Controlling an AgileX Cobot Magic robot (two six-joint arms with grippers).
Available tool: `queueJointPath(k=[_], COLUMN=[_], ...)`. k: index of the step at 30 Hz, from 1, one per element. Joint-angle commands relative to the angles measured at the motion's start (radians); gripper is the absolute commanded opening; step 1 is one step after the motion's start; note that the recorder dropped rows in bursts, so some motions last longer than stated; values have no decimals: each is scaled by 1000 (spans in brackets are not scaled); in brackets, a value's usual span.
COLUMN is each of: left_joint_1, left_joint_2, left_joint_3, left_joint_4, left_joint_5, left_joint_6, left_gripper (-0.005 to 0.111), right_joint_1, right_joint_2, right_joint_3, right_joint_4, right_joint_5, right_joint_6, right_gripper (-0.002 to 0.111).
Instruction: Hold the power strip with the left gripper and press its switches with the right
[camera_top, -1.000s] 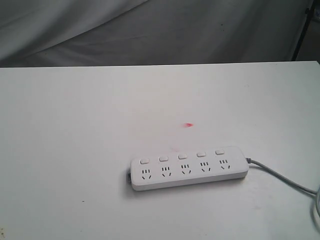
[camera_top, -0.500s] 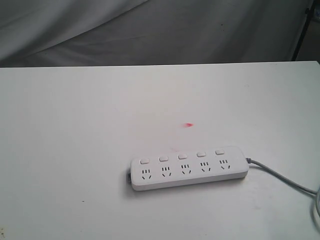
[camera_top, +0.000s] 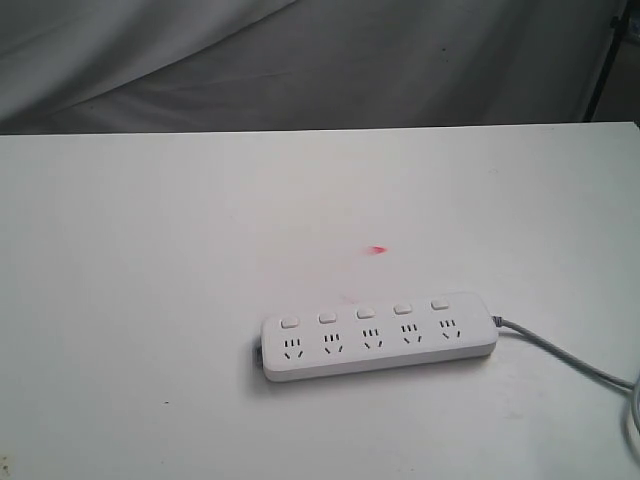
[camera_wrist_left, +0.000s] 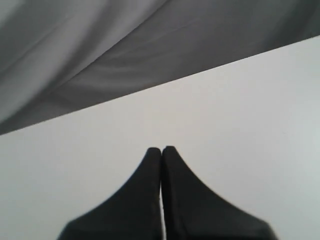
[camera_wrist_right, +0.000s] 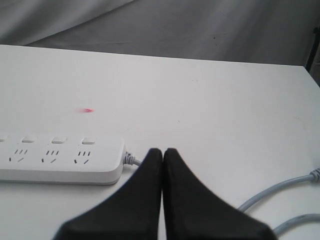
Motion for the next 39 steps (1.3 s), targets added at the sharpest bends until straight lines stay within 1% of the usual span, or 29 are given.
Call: queueJointPath(k=[1, 5, 7, 10, 14, 18, 27, 29, 33, 39], left_joint_1=[44, 57, 57, 57, 57, 57, 57, 57, 57, 57], left_joint_2=[0, 0, 0, 0, 2, 2, 2, 2, 2, 26], left_joint_3=[-3, 15, 38, 68, 69, 71, 71, 71, 71, 71], left_joint_4=[-133, -133, -129, -126, -45, -32, -34, -38, -127, -129], left_joint_5=[233, 392, 434, 431, 440, 442, 442, 466, 508, 500], left_joint_6=[283, 428, 454, 454, 454, 449, 447, 447, 454, 452], left_gripper=[0, 0, 0, 0, 0, 0, 0, 0, 0, 0], right_joint_1=[-2, -2, -2, -2, -2, -2, -2, -2, -2, -2], right_joint_2=[-5, -5, -5, -5, -5, -5, -5, -5, -5, -5], right_joint_3=[3, 3, 3, 3, 3, 3, 3, 3, 3, 3], right_joint_4=[-6, -6, -6, -6, -6, -6, -6, -6, -6, -6], right_joint_5=[-4, -4, -4, -4, -4, -4, -4, -4, -4, -4], right_joint_6=[-3, -3, -3, -3, -3, -3, -3, -3, -3, -3], right_gripper=[0, 0, 0, 0, 0, 0, 0, 0, 0, 0])
